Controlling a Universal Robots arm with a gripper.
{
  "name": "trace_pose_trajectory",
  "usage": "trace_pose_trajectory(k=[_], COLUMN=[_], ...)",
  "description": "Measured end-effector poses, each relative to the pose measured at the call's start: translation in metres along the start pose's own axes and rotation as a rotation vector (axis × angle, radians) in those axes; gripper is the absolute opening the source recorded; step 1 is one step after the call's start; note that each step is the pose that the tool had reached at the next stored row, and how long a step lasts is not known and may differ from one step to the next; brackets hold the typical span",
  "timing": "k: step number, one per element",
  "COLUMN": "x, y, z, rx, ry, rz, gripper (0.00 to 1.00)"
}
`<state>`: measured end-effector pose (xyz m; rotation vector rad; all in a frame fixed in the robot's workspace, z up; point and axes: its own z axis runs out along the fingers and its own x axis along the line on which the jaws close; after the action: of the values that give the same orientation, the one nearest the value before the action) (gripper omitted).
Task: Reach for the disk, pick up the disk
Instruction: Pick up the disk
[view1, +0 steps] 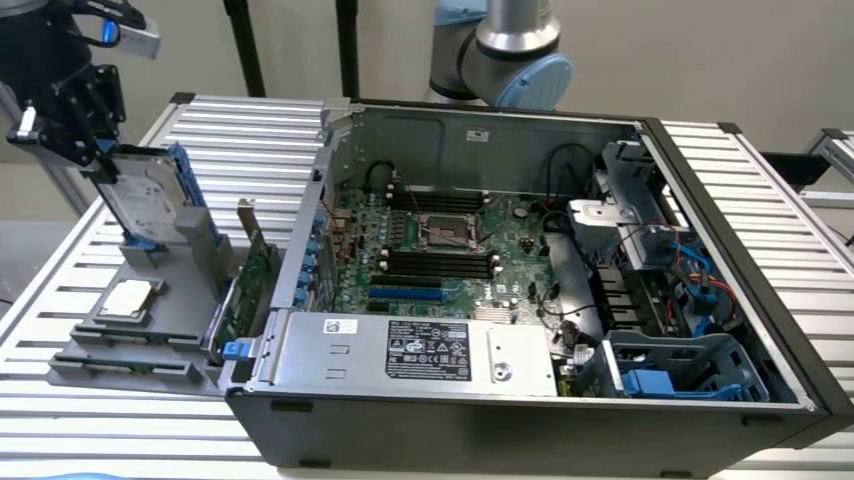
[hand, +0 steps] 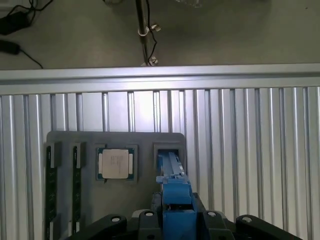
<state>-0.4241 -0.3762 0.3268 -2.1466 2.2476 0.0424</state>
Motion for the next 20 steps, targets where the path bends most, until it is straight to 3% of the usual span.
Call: trace_pose_trajectory(k=[15, 20], x=[-0.003, -0.005], y=[-0.0083, -0.0225], z=[-0.0684, -0.091], rx=[0.0, -0.0004], ry=[-0.0004, -0.0033], rz=[-0.001, -0.003], gripper=[0.33, 0.33])
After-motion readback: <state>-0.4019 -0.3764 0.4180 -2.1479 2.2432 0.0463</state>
